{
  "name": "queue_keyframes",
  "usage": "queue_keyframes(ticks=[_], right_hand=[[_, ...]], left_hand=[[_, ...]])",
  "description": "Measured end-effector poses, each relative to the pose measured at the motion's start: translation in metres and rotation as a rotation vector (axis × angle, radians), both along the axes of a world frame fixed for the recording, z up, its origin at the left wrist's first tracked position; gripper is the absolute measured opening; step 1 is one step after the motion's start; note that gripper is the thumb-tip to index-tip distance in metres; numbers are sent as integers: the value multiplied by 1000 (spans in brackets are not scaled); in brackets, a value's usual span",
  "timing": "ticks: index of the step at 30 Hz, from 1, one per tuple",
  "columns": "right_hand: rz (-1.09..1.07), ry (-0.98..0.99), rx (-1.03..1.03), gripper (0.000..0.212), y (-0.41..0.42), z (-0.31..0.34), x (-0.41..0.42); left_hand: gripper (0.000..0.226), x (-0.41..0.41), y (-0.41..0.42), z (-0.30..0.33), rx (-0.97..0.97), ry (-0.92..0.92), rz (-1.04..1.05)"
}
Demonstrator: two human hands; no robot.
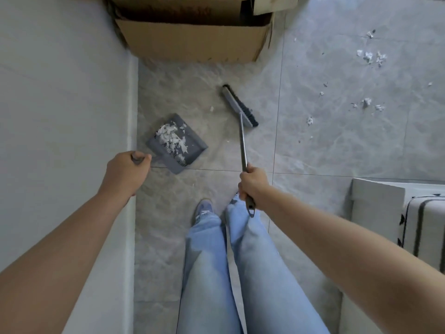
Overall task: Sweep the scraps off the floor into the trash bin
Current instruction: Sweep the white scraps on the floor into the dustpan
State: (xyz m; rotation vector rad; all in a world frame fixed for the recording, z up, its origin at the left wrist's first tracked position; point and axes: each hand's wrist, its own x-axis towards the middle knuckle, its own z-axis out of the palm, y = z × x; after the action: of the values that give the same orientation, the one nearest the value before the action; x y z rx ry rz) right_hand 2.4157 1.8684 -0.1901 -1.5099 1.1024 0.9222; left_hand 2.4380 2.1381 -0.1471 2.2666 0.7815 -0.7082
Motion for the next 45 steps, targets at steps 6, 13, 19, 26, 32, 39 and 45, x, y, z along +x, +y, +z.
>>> queue_keyframes(ticks=[6,13,19,26,32,39,45], right_hand=[[-148,-49,90,23,17,35,-11],[-89,-11,41,29,36,8,28],[-172,111,240,24,59,33,-14],[-376,70,242,24,30,75,-45],[-374,67,7,27,35,29,-32],[-543,105,245,28,97,42,-42],[-596,52,247,22,101,64,-81]], left_hand=[[36,15,15,3,15,21,27],[34,22,24,1,10,21,48],[31,21,28,2,10,40,58],[32,20,27,6,-19,29,49],[26,20,36,1,-14,27,11],[36,18,67,15,-130,222,-175],[34,-6,69,14,-109,224,-217]])
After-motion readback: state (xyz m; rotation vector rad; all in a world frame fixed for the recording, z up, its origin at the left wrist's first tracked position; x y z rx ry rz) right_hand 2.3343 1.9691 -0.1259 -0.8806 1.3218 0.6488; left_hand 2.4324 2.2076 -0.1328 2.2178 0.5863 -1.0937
